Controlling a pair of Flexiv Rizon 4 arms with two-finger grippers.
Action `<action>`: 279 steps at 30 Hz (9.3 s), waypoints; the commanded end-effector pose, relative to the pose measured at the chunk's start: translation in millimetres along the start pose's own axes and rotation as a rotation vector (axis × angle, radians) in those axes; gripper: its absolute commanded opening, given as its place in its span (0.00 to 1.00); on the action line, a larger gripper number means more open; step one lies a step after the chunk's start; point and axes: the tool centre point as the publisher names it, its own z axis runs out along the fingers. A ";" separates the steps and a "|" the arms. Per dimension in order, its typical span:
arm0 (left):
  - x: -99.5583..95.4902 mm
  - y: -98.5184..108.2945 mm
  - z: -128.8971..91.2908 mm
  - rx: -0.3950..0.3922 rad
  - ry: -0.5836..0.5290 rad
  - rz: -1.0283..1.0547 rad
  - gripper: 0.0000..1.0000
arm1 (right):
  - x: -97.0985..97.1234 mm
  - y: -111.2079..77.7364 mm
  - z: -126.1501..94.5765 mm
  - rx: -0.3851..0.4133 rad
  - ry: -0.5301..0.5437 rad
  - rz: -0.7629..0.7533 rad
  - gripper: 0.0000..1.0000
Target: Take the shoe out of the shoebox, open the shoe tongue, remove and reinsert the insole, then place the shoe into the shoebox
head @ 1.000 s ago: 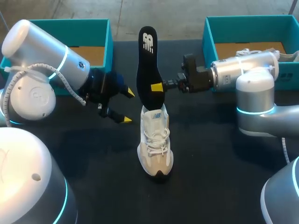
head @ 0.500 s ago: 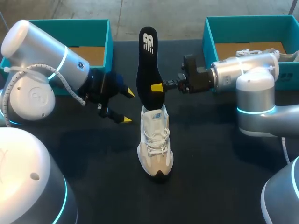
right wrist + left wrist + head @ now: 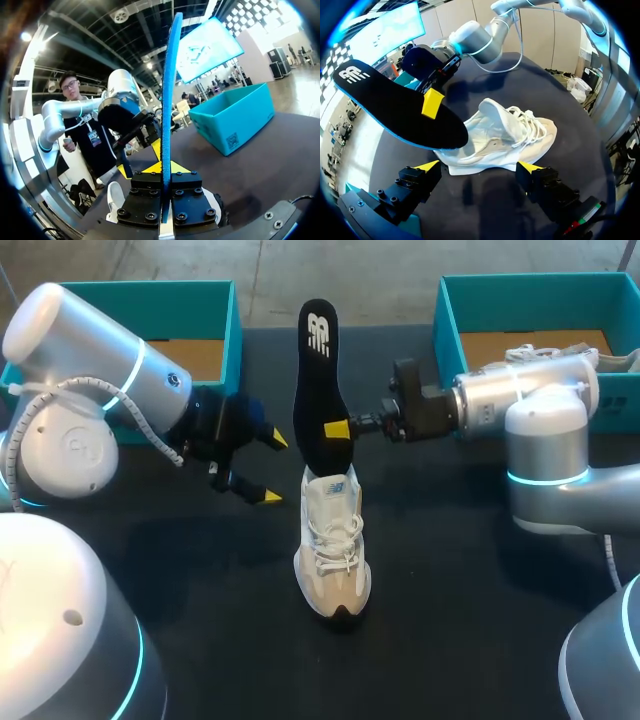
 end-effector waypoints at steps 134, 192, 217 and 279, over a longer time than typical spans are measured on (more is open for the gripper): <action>0.8 -0.3 -0.4 -0.005 -0.001 0.000 1.00 | 22.7 -88.0 14.0 0.209 -0.010 0.260 0.05; 0.8 -0.3 -0.4 -0.005 -0.001 0.000 1.00 | 32.0 -77.0 13.1 0.289 -0.050 0.299 0.26; 0.8 -0.3 -0.4 -0.005 -0.001 0.000 1.00 | 5.7 -64.7 8.3 0.355 -0.004 0.249 0.00; 0.8 -0.3 -0.4 -0.005 -0.001 0.000 1.00 | 40.2 -93.6 16.1 0.453 0.059 0.384 0.00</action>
